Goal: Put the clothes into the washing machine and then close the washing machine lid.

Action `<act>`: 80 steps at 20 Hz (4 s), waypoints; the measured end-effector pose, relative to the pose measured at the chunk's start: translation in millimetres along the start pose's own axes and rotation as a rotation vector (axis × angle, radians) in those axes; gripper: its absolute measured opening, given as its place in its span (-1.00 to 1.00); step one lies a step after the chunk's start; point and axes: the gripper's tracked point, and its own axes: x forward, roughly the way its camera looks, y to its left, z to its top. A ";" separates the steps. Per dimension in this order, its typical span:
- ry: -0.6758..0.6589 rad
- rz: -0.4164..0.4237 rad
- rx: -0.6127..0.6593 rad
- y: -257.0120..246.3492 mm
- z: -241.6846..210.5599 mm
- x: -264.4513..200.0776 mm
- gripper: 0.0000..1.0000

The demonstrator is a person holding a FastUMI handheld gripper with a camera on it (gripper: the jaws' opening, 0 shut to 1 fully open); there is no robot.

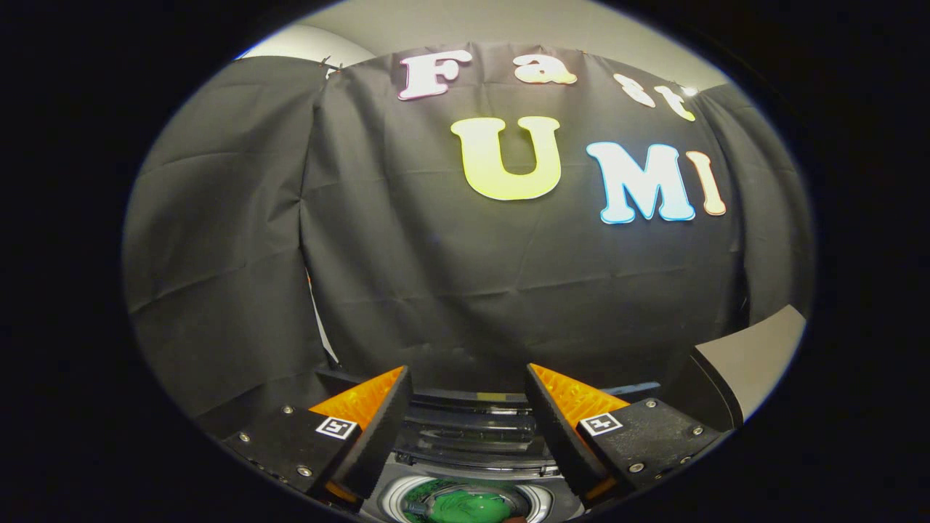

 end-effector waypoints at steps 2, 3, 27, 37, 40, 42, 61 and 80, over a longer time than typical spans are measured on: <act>0.026 -0.007 0.002 1.6 -2.5 12.7 0.91; 0.042 -0.013 0.006 2.6 -4.1 18.0 0.92; 0.123 -0.122 0.005 1.3 -41.2 27.7 0.94; 0.051 -0.139 -0.010 9.1 -53.9 -4.2 0.94; 0.027 -0.139 -0.017 11.4 -57.3 -12.7 0.94; 0.014 -0.139 -0.020 12.1 -60.5 -18.7 0.93; 0.049 -0.074 0.018 25.6 -148.5 -81.2 0.92; -0.069 0.018 -0.043 -12.7 -98.9 -202.5 0.91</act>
